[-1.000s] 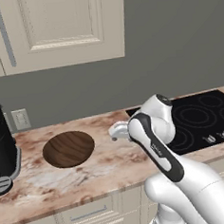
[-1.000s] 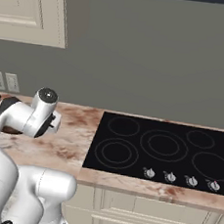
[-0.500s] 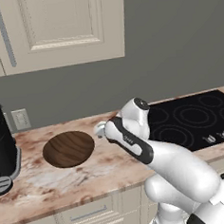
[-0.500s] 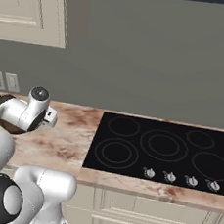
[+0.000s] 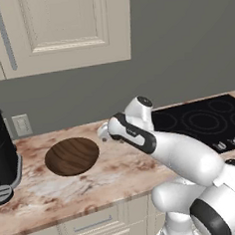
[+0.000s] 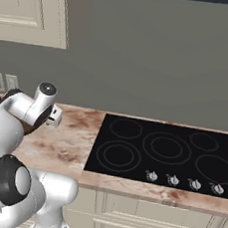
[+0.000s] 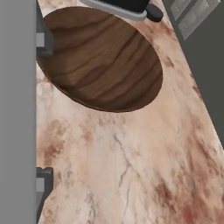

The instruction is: Pick the cup and bowl from the counter and place them on the counter next to the sink.

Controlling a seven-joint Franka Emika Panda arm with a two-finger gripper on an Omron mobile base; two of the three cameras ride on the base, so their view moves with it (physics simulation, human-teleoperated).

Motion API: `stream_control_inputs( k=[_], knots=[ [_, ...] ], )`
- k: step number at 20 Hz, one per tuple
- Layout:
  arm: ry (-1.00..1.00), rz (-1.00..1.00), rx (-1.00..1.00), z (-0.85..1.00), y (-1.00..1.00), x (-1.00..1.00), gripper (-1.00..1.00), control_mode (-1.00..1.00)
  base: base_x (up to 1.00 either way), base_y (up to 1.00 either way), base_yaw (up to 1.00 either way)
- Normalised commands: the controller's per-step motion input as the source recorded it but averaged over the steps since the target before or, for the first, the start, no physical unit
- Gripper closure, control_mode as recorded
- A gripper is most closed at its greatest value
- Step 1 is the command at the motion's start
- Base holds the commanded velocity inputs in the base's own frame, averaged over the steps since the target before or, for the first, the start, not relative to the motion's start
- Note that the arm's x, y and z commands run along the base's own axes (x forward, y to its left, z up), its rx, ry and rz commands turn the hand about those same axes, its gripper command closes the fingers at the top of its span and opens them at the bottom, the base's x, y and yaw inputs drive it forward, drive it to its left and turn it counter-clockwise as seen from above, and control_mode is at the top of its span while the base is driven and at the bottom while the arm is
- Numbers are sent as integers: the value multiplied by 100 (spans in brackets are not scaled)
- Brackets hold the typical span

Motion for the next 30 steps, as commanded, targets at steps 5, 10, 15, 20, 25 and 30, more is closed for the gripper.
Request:
stream_control_inputs(
  k=[5, 10, 15, 20, 25, 30],
  knots=[
    [0, 0, 0, -26, 0, 0, -100, -100, 0, 0, 0],
    [0, 0, 0, -41, 16, 10, -100, -100, 0, 0, 0],
    [1, 0, 0, -16, 27, 18, -100, -100, 0, 0, 0],
    [1, 0, -3, 0, 30, 17, -100, -100, 0, 0, 0],
    [0, 0, -4, -4, 20, 16, -100, -100, 0, 0, 0],
    [0, -2, -3, -7, 1, 1, -100, -100, 0, 0, 0]
  ],
)
